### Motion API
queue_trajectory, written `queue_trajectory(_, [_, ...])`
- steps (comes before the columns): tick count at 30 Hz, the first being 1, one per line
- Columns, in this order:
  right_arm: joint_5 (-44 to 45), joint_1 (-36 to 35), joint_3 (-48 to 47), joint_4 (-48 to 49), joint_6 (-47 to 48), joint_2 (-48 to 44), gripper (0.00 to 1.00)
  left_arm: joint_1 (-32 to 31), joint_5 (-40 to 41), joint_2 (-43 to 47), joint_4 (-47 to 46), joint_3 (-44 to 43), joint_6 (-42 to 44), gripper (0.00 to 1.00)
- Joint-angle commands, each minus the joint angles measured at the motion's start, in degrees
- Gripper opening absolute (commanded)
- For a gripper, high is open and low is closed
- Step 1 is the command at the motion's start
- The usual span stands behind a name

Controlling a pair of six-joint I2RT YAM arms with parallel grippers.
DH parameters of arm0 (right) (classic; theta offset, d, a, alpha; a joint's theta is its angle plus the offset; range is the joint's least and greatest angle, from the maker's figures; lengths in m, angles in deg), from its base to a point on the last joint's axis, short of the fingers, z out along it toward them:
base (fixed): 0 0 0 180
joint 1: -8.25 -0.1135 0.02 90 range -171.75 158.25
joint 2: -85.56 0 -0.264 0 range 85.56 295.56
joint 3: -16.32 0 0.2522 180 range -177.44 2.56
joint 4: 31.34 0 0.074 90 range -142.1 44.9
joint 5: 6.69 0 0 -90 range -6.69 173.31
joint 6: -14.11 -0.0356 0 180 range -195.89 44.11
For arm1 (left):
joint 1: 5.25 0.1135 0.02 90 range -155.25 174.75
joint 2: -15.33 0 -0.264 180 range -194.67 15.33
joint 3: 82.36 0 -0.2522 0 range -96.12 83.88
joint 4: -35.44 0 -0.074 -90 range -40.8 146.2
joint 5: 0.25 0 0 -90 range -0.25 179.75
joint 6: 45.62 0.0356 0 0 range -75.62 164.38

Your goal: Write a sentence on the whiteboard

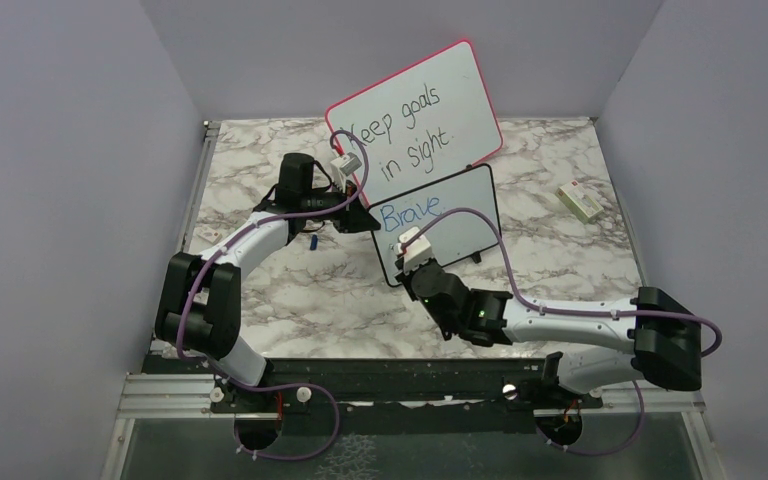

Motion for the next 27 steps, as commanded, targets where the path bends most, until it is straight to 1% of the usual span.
queue_trajectory(1, [0.8, -0.3, -1.9, -2.5, -2.3, 1.1, 0.01, -0.3, 1.8, 0.5, 2.0, 0.5, 2.0, 0.00])
queue_trajectory(17, [-4.9, -0.3, -1.0, -9.9, -6.1, 0.7, 0.01, -0.3, 1.7, 0.3, 2.0, 0.5, 1.9, 0.00])
queue_trajectory(27, [-5.0, -0.3, -0.5, -9.6, -6.4, 0.7, 0.00, -0.2, 1.8, 0.3, 2.0, 0.5, 1.8, 0.00])
